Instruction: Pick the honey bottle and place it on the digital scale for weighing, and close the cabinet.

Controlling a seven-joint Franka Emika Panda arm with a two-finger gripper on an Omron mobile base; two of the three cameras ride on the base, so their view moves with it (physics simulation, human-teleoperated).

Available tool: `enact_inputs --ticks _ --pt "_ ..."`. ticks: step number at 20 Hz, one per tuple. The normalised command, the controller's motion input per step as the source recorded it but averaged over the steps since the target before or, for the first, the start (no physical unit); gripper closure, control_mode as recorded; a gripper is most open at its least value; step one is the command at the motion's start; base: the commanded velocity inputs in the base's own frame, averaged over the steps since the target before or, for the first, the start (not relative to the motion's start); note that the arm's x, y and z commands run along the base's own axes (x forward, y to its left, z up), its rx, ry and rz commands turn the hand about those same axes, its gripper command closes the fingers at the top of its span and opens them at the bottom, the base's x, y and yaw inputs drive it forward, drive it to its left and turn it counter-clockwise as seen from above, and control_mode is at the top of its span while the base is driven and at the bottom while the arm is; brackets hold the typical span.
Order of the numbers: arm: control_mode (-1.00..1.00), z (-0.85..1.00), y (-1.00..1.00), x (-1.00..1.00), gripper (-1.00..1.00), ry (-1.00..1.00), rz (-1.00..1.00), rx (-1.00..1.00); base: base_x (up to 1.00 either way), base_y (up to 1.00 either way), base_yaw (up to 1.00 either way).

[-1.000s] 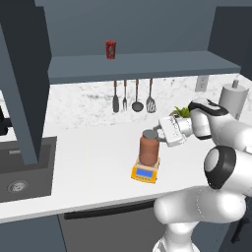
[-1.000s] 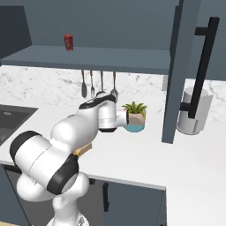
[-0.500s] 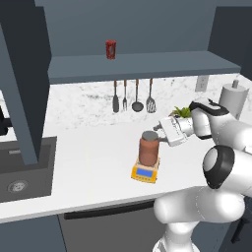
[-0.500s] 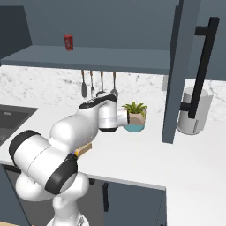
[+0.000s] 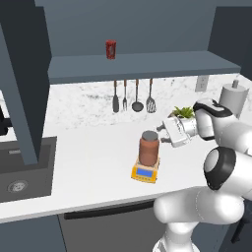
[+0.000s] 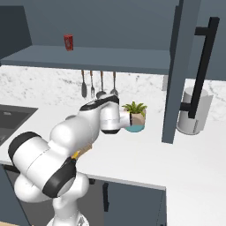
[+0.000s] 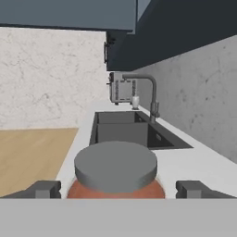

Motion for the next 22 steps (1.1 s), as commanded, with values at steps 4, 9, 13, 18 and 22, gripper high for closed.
enact_inputs --ticks 4,9,13,18,22 --pt "-1.00 0.00 -0.49 -0.03 -1.00 -0.01 0.00 0.03 0.00 0.00 0.00" --pt "-1.00 0.00 -0.48 -0.47 -1.00 -0.23 -0.03 0.24 0.00 0.00 0.00" --pt "-1.00 0.10 -0.36 -0.56 -1.00 -0.41 -0.10 0.35 0.00 0.00 0.00" --pt "-1.00 0.45 -0.61 -0.60 -1.00 -0.48 -0.12 0.32 0.00 0.00 0.00" --pt "-1.00 0.84 -0.74 -0.40 -1.00 -0.49 -0.14 0.27 0.00 0.00 0.00"
